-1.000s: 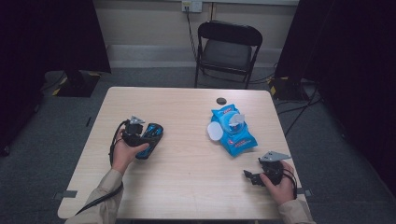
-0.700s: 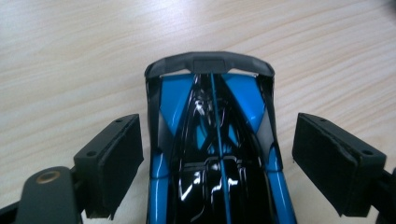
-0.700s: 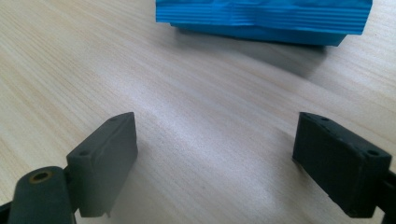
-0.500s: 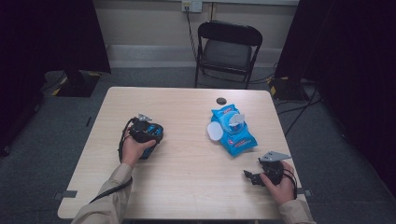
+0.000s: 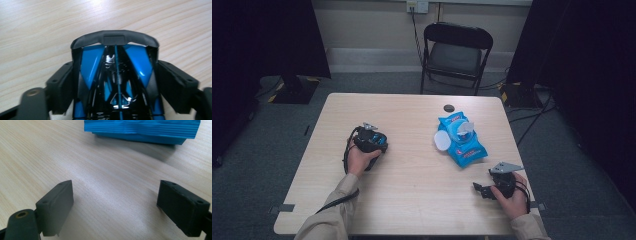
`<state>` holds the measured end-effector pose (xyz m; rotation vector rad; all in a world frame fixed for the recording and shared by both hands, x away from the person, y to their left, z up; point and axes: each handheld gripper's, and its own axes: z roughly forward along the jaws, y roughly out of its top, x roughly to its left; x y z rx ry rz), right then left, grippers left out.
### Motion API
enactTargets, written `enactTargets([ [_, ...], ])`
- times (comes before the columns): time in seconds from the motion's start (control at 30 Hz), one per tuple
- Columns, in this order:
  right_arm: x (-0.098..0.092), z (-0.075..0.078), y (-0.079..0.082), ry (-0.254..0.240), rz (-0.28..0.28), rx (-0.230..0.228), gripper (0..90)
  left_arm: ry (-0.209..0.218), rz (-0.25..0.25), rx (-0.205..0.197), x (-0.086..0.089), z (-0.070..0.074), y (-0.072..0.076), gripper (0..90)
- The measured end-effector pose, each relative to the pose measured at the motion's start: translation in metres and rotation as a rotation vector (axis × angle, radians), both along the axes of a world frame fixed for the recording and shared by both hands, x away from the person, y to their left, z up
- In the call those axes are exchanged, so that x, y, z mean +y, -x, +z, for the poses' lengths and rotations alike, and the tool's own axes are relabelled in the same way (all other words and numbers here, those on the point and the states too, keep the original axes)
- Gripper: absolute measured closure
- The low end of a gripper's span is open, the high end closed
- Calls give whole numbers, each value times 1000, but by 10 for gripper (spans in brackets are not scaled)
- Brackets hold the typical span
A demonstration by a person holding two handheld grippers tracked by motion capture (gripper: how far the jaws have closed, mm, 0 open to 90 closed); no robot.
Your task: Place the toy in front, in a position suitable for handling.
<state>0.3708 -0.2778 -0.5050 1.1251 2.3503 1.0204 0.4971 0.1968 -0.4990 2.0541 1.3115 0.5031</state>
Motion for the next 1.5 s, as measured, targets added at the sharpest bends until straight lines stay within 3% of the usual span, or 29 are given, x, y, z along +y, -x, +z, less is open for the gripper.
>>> enactTargets([
  [0.1, 0, 0, 0, 0, 1, 0, 129, 14, 4, -15, 0, -2, 1, 244],
  [0.57, 0, 0, 0, 0, 3, 0, 130, -9, -12, 2, -2, 2, 0, 254],
  [0.93, 0, 0, 0, 0, 3, 0, 129, -19, -42, 3, 2, 16, 6, 256],
  [1.5, 0, 0, 0, 0, 3, 0, 129, 2, -97, -37, 12, 46, 25, 256],
])
